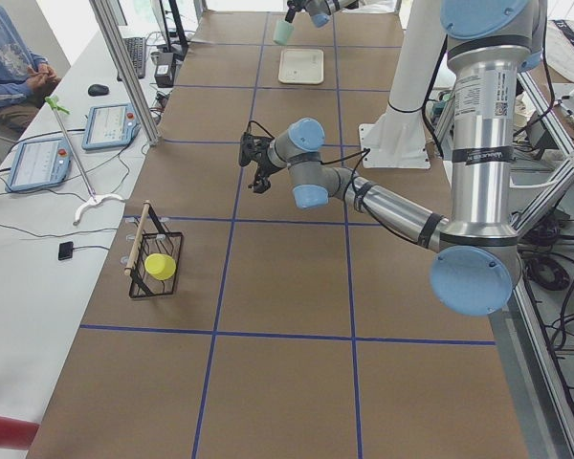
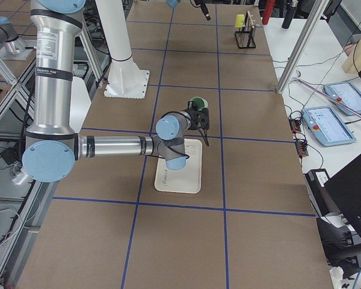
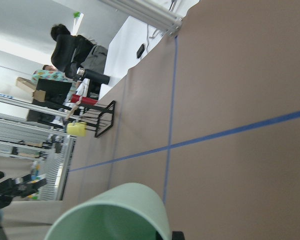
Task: Left arm grabs green cup and hands to right arm on tray
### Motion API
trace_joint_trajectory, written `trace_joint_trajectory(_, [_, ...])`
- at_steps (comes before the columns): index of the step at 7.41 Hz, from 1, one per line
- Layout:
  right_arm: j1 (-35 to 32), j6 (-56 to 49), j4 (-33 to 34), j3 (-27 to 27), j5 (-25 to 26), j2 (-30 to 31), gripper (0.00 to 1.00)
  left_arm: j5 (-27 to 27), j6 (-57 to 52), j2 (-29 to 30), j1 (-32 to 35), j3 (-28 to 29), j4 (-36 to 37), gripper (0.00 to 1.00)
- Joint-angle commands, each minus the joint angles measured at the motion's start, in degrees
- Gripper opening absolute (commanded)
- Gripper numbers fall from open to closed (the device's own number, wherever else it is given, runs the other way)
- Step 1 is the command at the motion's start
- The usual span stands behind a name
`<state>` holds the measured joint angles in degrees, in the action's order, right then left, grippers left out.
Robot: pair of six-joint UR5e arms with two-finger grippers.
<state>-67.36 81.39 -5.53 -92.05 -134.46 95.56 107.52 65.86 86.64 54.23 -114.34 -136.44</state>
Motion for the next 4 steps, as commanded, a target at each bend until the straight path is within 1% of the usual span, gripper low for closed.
trace_joint_trajectory(1, [-10.40,-14.82,15.49,0.03,-12.90,-0.47,0.00,0.14,-17.09,-4.08,3.42,-2.19,11.59,1.00])
trace_joint_trajectory(2, [-10.51,-15.12,21.03,-0.06,-13.20,-0.47,0.00,0.32,-23.25,-5.76,4.21,-3.34,16.07,1.00])
trace_joint_trajectory(3, [-9.73,-15.21,30.92,-0.93,-12.77,-1.77,0.00,3.19,-24.71,-7.00,5.26,-3.87,19.16,1.00])
trace_joint_trajectory(4, [-9.63,-16.52,35.81,-1.46,-11.02,-2.05,0.00,6.53,-25.33,-8.23,7.27,-3.88,19.36,1.00])
